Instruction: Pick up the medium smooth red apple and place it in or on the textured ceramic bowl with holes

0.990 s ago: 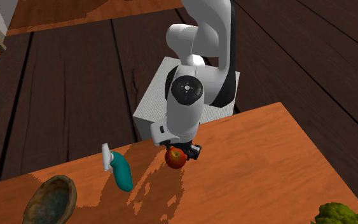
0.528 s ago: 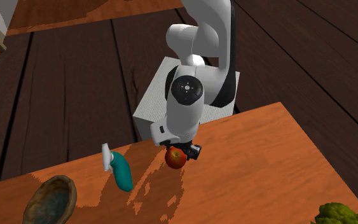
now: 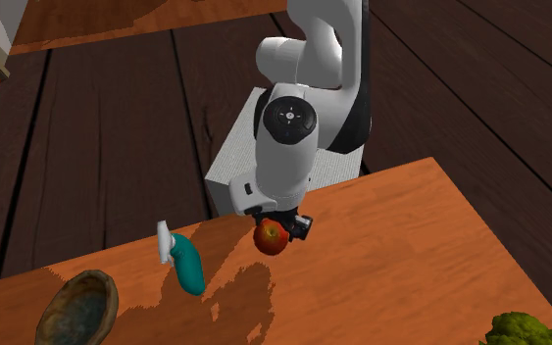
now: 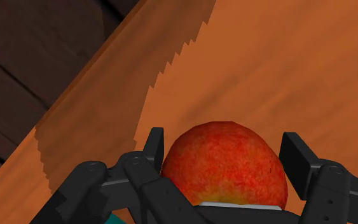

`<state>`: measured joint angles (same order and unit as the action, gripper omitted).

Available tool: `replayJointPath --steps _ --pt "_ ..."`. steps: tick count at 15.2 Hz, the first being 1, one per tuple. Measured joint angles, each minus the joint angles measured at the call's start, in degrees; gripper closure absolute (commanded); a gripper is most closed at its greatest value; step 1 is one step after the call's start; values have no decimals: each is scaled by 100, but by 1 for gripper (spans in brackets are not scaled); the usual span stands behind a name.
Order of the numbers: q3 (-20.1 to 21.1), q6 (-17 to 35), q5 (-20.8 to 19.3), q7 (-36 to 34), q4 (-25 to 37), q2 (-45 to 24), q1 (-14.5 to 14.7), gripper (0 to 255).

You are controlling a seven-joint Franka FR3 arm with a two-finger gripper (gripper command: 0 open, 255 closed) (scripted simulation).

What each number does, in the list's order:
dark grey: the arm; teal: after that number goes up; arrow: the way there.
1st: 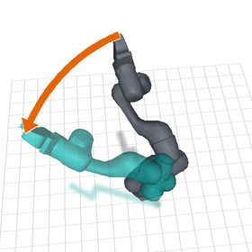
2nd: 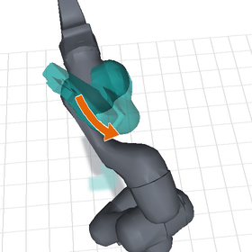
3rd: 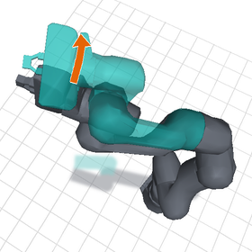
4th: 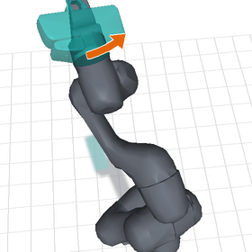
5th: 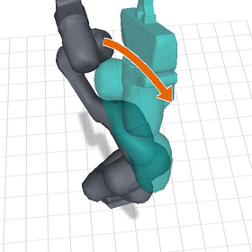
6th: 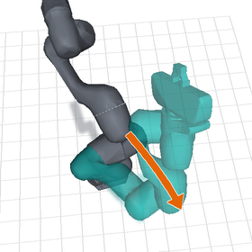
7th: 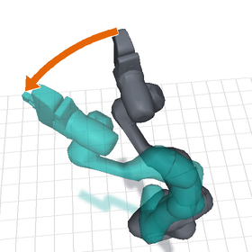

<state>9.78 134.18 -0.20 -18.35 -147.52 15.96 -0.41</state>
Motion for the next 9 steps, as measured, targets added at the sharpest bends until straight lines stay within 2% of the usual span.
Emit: replayJointPath --steps 9 --pt "-50 -794 65 82 392 407 24 255"
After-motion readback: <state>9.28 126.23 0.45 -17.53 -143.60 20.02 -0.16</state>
